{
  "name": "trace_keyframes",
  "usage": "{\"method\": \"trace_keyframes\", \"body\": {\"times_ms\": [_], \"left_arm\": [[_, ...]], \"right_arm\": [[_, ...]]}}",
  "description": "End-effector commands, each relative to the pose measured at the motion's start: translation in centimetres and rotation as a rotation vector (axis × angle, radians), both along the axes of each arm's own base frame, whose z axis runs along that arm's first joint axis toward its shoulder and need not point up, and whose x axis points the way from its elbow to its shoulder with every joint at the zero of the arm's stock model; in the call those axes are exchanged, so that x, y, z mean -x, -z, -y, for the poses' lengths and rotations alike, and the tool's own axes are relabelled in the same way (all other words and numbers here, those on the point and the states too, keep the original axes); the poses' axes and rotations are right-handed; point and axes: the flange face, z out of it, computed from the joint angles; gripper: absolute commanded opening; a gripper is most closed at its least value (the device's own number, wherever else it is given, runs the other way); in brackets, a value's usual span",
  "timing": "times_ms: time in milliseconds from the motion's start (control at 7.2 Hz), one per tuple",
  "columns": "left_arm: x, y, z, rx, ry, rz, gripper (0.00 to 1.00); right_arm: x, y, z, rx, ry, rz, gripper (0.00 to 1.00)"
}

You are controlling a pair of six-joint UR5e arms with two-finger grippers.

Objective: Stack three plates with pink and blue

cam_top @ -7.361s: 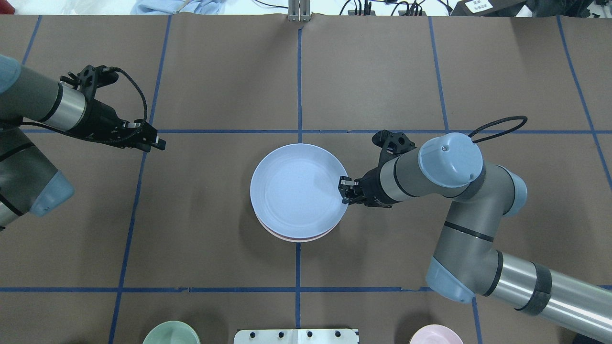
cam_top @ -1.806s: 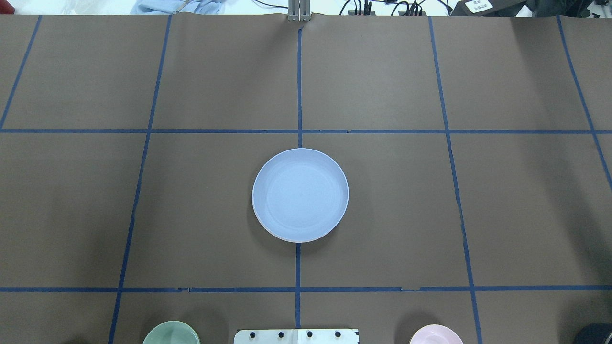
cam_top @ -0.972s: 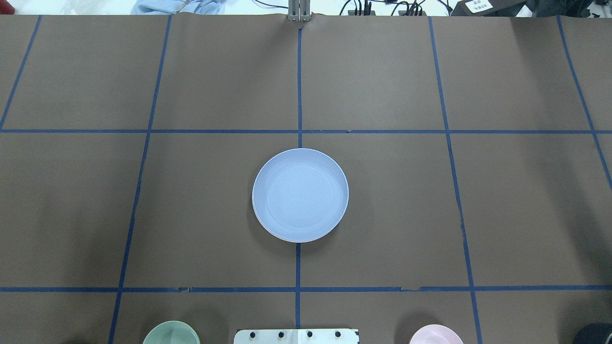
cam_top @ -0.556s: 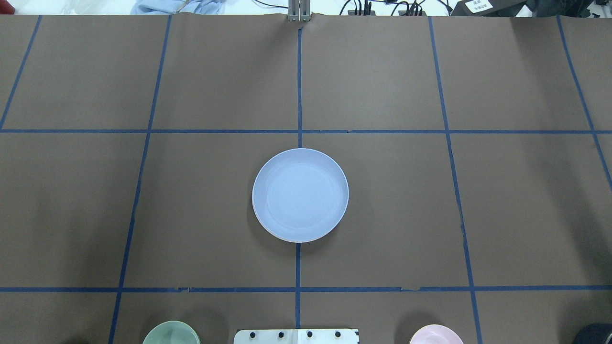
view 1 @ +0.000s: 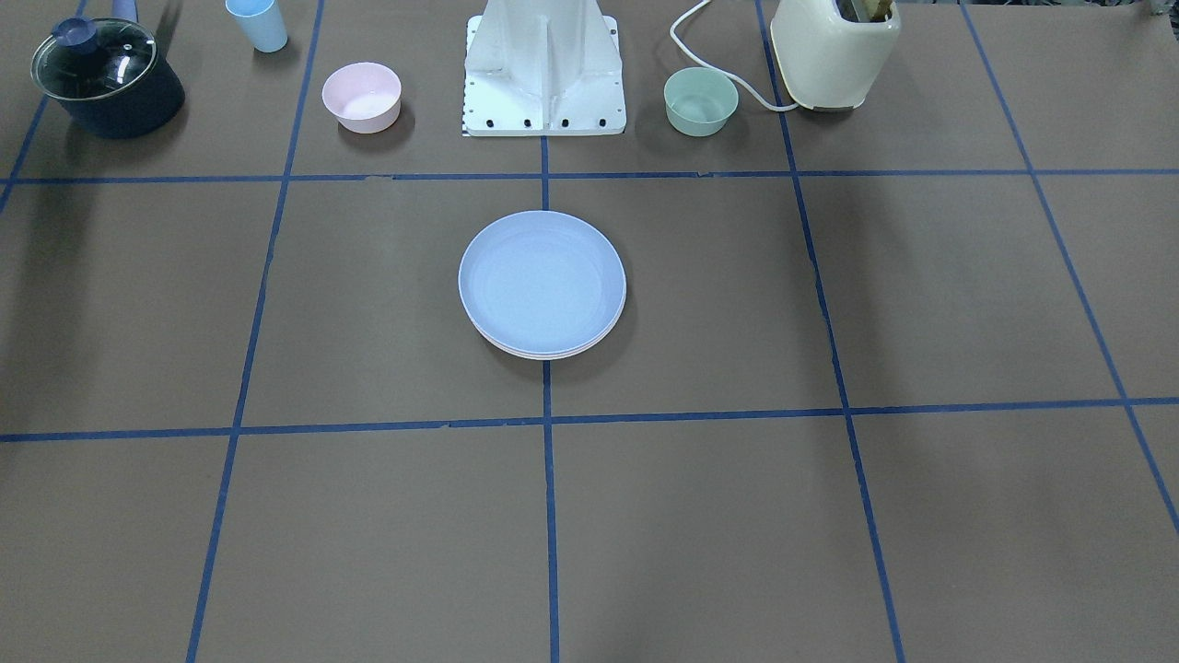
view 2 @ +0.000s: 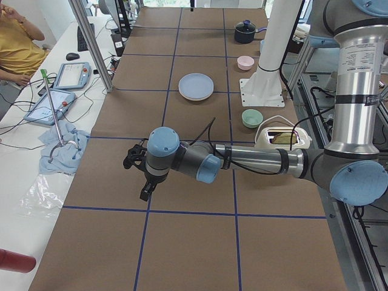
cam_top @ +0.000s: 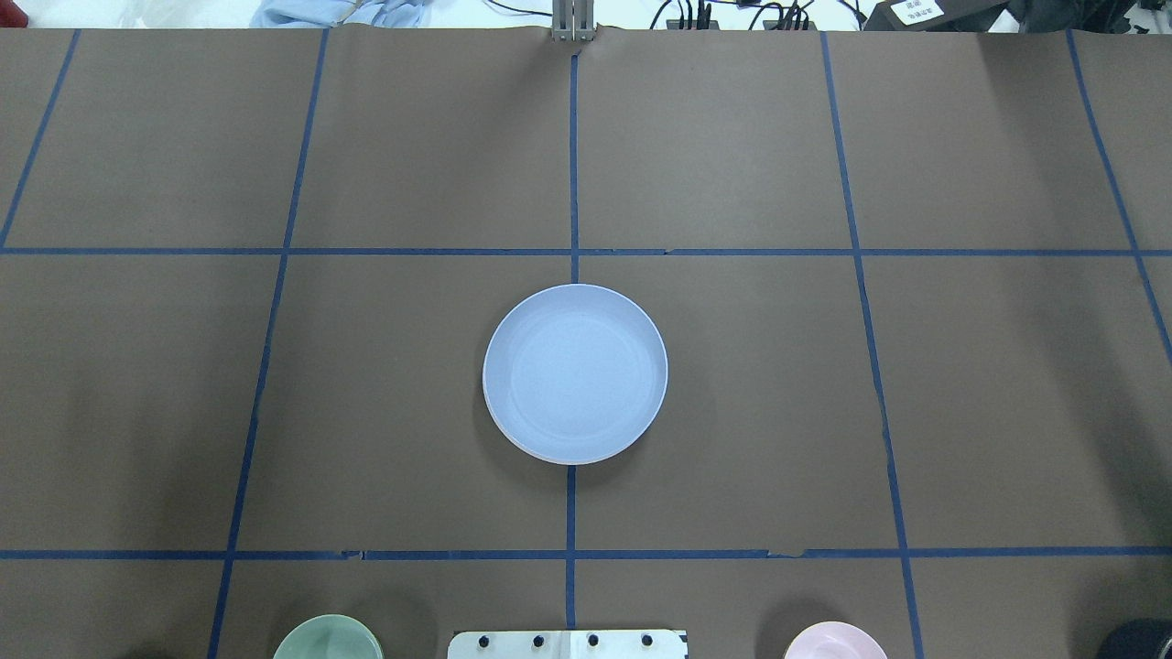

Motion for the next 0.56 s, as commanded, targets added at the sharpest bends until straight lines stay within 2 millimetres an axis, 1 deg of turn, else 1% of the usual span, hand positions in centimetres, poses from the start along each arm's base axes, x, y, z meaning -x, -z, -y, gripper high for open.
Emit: {"method": "trace_keyframes", "body": {"times_ms": [0,278,417], "left_arm": [[-0.02,0.01,0.01,-0.002,-0.001,0.000,1.00],[-0.02,0.00,0.00,0.001,0.000,-0.001,1.00],[-0.01,0.31,0.14,-0.008,0.000,0.001,1.00]], "right_arm": [[0.00,-0.01,0.00,0.000,0.000,0.000,1.00],[0.03,0.02,-0.01,0.001,0.001,0.004,1.00],[0.01,0.00,0.00,0.000,0.000,0.001,1.00]]}}
